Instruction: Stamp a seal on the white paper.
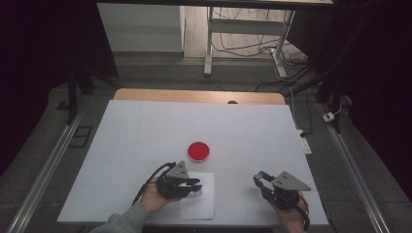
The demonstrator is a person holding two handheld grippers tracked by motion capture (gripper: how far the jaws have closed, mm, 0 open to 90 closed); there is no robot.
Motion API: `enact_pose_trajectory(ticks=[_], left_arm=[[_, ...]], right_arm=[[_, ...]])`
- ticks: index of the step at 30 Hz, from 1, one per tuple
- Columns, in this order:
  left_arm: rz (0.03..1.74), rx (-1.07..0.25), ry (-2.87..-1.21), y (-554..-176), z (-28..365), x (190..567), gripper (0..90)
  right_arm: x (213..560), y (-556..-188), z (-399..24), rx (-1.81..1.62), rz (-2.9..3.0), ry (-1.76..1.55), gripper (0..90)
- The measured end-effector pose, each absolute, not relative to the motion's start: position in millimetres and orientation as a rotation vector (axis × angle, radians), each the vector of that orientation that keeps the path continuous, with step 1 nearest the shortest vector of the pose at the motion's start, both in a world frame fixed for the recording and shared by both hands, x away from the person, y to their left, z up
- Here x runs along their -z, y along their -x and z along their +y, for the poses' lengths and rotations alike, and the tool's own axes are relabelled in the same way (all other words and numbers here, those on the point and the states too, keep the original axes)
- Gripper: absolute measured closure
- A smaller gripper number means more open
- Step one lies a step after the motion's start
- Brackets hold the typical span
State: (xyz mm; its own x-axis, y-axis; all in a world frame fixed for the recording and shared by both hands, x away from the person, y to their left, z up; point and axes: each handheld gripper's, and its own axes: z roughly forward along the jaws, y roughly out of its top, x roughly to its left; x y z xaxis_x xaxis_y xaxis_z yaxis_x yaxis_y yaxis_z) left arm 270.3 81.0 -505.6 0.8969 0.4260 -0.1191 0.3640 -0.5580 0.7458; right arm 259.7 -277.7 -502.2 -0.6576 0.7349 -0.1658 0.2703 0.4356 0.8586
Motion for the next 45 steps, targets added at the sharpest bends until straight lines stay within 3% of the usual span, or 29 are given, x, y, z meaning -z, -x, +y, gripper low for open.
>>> enact_pose_trajectory(ticks=[45], left_arm=[[0.554,-0.138,-2.288,-266.4,72.5,506.6,76.5]], right_arm=[[501.6,-258.9,-277.2,-1.163,2.164,-0.838,64.9]])
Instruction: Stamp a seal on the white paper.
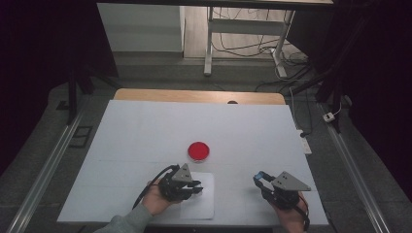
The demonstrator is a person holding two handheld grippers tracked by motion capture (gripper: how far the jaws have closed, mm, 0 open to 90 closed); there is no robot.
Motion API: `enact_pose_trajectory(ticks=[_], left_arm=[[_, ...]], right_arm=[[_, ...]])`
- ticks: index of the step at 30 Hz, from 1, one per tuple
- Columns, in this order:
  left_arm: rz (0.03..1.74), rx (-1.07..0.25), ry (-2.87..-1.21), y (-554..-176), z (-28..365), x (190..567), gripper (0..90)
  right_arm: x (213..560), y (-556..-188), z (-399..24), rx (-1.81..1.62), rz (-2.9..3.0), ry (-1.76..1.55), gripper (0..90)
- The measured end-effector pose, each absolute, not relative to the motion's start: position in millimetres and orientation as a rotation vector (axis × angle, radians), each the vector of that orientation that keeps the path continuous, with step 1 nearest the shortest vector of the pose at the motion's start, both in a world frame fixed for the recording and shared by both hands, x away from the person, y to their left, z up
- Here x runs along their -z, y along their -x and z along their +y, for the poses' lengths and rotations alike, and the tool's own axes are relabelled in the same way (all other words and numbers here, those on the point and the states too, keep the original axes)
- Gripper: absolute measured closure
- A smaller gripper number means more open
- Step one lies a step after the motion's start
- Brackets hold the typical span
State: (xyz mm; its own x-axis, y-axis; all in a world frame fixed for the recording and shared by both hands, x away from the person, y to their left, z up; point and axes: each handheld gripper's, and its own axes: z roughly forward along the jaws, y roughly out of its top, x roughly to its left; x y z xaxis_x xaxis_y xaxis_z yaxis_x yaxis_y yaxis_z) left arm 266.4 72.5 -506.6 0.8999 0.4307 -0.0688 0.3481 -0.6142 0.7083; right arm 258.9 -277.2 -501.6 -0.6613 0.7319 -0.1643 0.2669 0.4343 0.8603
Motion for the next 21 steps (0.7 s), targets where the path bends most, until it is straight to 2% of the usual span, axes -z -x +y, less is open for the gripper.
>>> enact_pose_trajectory(ticks=[21], left_arm=[[0.537,-0.15,-2.309,-265.9,71.4,506.1,76.6]], right_arm=[[501.4,-258.5,-276.7,-1.16,2.165,-0.834,64.9]])
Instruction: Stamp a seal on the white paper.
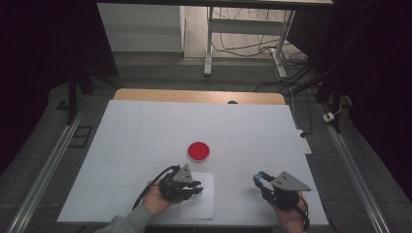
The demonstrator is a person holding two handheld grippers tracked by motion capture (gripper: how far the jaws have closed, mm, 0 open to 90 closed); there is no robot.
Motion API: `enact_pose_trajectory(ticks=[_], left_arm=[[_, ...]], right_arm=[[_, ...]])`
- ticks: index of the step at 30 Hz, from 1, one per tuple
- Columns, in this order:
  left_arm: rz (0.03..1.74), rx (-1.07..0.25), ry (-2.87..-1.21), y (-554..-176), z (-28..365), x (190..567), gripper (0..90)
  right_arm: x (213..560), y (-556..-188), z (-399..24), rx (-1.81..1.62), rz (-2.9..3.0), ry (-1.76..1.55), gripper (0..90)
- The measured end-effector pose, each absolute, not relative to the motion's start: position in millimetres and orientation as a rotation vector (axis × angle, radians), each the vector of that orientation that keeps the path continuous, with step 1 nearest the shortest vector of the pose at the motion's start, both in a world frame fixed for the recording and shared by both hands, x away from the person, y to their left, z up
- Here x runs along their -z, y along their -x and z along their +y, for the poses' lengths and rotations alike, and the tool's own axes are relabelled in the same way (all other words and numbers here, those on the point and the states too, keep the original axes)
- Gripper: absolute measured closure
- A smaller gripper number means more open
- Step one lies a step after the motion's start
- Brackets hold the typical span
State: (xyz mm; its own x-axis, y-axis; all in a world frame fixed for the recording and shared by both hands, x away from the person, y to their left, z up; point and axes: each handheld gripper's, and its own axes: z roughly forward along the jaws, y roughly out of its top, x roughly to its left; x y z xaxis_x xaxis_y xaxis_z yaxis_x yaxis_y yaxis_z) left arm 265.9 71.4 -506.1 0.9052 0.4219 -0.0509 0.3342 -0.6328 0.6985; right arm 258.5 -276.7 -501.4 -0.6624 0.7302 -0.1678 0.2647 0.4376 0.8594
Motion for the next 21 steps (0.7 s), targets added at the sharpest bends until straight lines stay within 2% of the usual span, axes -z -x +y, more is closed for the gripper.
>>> enact_pose_trajectory(ticks=[21], left_arm=[[0.536,-0.155,-2.315,-265.1,71.4,506.0,76.6]], right_arm=[[501.1,-257.9,-276.4,-1.161,2.161,-0.835,64.9]])
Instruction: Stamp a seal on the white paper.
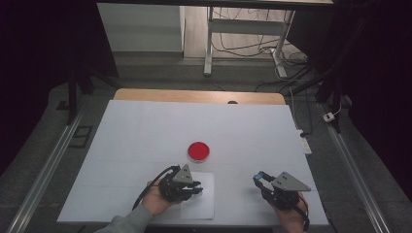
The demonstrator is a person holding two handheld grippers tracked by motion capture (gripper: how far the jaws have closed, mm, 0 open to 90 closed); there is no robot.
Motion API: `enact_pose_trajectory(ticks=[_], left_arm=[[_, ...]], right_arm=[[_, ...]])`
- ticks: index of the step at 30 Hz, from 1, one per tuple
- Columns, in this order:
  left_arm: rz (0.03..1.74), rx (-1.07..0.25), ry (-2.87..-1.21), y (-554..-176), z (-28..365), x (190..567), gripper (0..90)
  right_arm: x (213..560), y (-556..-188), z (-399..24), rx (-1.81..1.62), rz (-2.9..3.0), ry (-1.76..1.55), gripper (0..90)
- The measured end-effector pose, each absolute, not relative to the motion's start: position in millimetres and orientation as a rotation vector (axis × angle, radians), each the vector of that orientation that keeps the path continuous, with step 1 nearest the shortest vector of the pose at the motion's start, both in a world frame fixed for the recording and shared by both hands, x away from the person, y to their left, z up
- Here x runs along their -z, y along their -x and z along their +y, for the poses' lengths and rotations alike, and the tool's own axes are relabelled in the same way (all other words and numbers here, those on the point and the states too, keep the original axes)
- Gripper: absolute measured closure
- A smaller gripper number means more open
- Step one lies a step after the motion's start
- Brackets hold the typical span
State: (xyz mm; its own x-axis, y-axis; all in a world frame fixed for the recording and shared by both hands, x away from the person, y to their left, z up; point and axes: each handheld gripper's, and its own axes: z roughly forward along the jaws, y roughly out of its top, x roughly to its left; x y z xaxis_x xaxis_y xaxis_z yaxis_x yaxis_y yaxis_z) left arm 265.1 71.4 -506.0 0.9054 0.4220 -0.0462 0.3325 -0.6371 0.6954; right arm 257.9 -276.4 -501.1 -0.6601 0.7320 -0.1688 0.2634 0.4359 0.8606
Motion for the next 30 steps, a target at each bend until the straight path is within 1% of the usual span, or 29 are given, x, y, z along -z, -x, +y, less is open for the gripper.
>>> enact_pose_trajectory(ticks=[4,5,8,11,30], left_arm=[[0.522,-0.155,-2.311,-266,72,506,76.5],[0.532,-0.142,-2.292,-266,73,506,76.4],[0.543,-0.157,-2.259,-267,78,501,76.4],[0.554,-0.133,-2.224,-268,82,498,76.3],[0.575,-0.113,-2.123,-267,95,478,76.2]], right_arm=[[501,-258,-277,-1.163,2.159,-0.838,64.9],[501,-258,-277,-1.164,2.158,-0.838,64.9],[500,-258,-278,-1.168,2.154,-0.834,65.0],[500,-258,-279,-1.168,2.152,-0.838,64.9],[501,-258,-278,-1.169,2.153,-0.835,64.9]])
